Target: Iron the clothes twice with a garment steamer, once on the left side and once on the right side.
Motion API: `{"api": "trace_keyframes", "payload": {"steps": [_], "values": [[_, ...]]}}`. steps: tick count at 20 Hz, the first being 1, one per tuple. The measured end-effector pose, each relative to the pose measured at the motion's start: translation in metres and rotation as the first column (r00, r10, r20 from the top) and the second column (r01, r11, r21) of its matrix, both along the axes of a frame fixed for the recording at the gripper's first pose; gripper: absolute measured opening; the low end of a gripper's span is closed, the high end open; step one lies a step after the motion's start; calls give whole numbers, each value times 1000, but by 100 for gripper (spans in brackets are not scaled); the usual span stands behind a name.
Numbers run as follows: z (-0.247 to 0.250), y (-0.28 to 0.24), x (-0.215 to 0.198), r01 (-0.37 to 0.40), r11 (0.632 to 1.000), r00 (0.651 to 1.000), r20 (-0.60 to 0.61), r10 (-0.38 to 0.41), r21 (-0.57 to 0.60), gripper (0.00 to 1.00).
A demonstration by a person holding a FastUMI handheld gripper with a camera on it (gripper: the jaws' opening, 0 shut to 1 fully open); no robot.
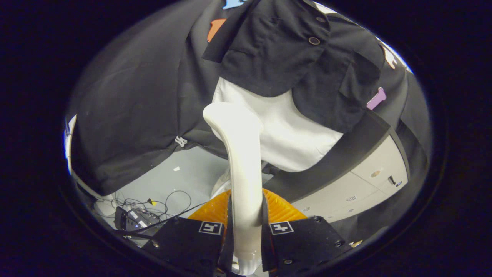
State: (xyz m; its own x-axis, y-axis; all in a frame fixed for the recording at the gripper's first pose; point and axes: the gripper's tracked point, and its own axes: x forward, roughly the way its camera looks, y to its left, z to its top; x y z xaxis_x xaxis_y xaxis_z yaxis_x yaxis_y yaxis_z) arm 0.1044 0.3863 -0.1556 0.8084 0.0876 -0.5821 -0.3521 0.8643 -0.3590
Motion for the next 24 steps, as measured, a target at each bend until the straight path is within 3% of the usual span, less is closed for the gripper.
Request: {"api": "trace_keyframes", "payload": {"steps": [5, 15, 24], "values": [[8, -54, -31, 31, 998, 999, -13, -30, 58, 31], [76, -196, -65, 185, 965, 979, 54, -198, 186, 31], [104, -282, -93, 247, 938, 961, 61, -269, 245, 31]]}}
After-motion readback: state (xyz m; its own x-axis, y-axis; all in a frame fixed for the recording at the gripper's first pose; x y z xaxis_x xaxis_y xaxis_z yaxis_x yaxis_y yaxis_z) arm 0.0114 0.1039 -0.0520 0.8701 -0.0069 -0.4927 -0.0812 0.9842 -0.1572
